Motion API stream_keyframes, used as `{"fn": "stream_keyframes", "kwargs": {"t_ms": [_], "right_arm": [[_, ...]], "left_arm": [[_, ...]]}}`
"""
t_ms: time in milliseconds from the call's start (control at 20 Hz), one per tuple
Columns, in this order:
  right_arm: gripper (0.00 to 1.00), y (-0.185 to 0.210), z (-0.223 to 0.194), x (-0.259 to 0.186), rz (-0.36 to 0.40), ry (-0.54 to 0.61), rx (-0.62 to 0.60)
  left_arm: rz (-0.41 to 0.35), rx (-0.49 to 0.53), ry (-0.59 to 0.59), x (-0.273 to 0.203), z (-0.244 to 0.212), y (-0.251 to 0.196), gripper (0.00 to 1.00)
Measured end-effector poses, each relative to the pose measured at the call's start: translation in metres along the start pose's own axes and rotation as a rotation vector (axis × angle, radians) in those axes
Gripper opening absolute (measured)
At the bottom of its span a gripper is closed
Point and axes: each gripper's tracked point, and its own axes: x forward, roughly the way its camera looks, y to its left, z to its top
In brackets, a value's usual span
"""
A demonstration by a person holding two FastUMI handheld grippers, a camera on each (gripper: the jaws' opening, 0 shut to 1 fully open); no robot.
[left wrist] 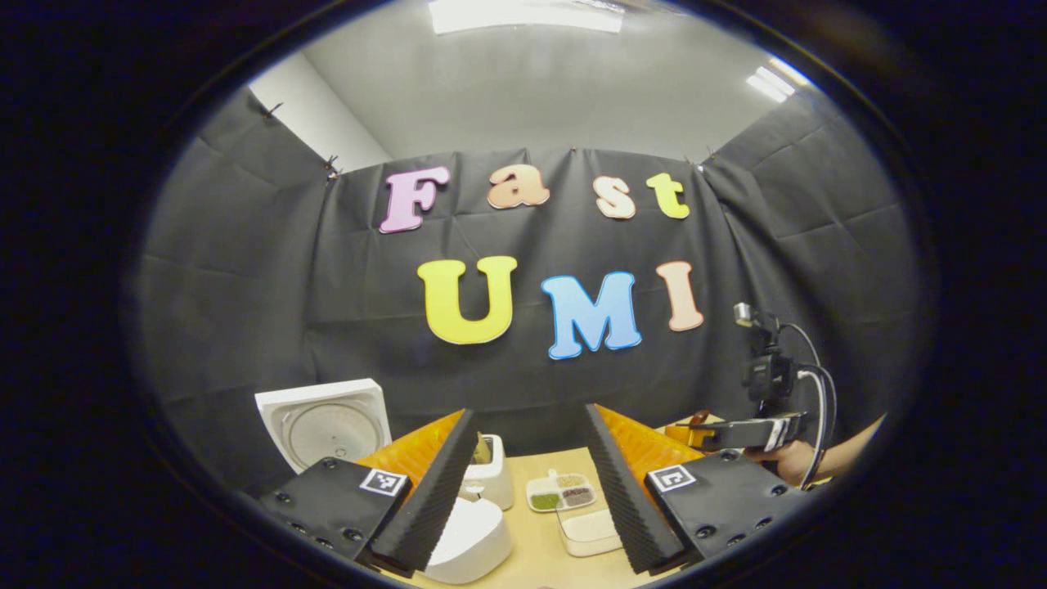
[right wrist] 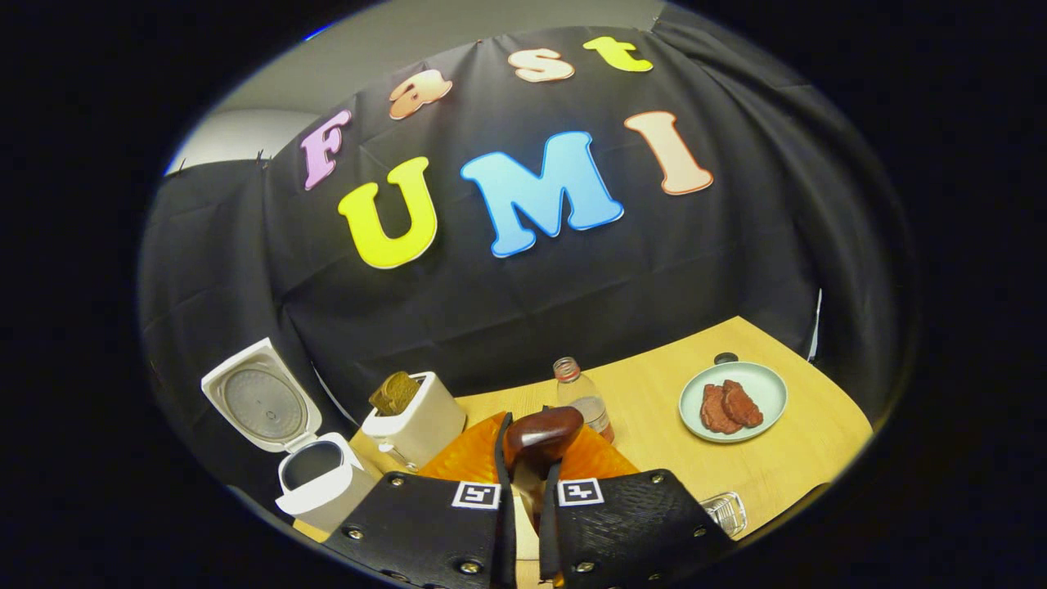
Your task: Close the left gripper, press the button to open the rice cooker; take a wooden spoon from the chopstick holder with the right hand, scoop a spoonful of rice and pour it into the rice cooker, then put the wooden spoon back into the chopstick holder.
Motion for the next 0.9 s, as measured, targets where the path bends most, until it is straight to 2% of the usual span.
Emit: {"fn": "stream_keyframes", "kwargs": {"t_ms": [50, 300, 450, 500, 550, 750, 900], "right_arm": [[0.11, 0.001, -0.013, 0.011, -0.013, 0.014, -0.029], [0.11, -0.001, -0.067, 0.051, -0.098, 0.086, -0.137], [0.11, 0.006, -0.092, 0.064, -0.113, 0.118, -0.166], [0.11, 0.011, -0.094, 0.066, -0.107, 0.116, -0.167], [0.11, 0.019, -0.101, 0.064, -0.094, 0.133, -0.154], [0.11, 0.051, -0.117, 0.057, 0.005, 0.209, 0.026], [0.11, 0.049, -0.122, 0.054, 0.037, 0.272, 0.294]], "left_arm": [[0.005, -0.004, 0.008, 0.001, -0.005, 0.008, 0.92], [0.046, -0.015, 0.038, 0.002, -0.024, 0.046, 0.89], [0.063, -0.015, 0.069, 0.004, -0.041, 0.061, 0.92], [0.069, -0.014, 0.079, 0.007, -0.046, 0.067, 0.89], [0.074, -0.016, 0.086, 0.006, -0.05, 0.07, 0.92], [0.091, -0.031, 0.1, 0.009, -0.059, 0.083, 0.92], [0.103, -0.042, 0.107, 0.01, -0.065, 0.089, 0.92]]}}
